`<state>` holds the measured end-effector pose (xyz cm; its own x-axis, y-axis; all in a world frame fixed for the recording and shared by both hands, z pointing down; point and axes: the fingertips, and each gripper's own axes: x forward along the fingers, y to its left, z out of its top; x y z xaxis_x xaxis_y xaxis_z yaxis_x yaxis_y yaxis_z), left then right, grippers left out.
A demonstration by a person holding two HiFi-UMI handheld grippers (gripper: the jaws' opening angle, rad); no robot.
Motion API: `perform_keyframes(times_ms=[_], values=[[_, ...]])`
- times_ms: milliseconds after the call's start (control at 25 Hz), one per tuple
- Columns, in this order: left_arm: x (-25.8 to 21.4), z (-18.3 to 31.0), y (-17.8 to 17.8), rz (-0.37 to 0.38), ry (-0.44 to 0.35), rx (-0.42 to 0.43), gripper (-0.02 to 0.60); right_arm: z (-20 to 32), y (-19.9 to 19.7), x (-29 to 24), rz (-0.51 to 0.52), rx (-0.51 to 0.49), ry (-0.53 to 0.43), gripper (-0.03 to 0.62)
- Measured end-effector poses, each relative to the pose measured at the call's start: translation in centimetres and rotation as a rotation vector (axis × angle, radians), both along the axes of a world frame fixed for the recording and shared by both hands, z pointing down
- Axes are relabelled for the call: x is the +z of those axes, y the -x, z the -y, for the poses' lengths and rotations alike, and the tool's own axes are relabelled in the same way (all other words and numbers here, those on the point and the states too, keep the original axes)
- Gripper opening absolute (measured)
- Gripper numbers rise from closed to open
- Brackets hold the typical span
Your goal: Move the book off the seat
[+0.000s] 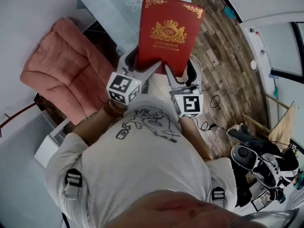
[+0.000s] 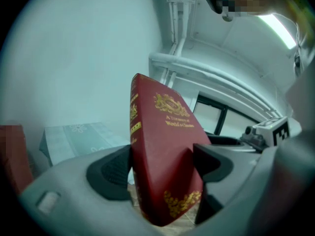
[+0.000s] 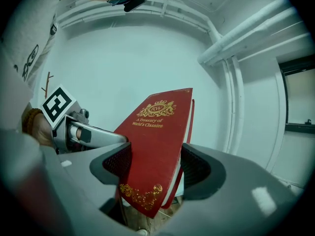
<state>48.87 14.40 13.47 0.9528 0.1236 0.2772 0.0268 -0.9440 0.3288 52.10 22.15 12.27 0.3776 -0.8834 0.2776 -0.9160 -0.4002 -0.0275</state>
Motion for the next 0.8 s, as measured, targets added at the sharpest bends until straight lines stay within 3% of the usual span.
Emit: perform_keyframes(times_ms=[160,320,680,800], values=[[1.9,8.3,-4.9,0.011,0.029,-0.035,0.387,8.4,-5.2,1.6,0.007,-0.037,0.026,0.316],[2.9,14.6,-6.8,0.014,0.046,-0.097,0.387,15.0,-7.6,2.6,0.013,-0.09,0.042,0.318],[-2.7,13.9,-5.2,0.029,0.034,-0.273,0.382,15.1,-7.1,-3.0,0.016,-0.273,-0.005,0.317],[-1.5,16.6,-3.9,0.037,0.04,-0.332,0.38,18.1,-6.2,-1.7,0.02,-0.339,-0.001,0.317]])
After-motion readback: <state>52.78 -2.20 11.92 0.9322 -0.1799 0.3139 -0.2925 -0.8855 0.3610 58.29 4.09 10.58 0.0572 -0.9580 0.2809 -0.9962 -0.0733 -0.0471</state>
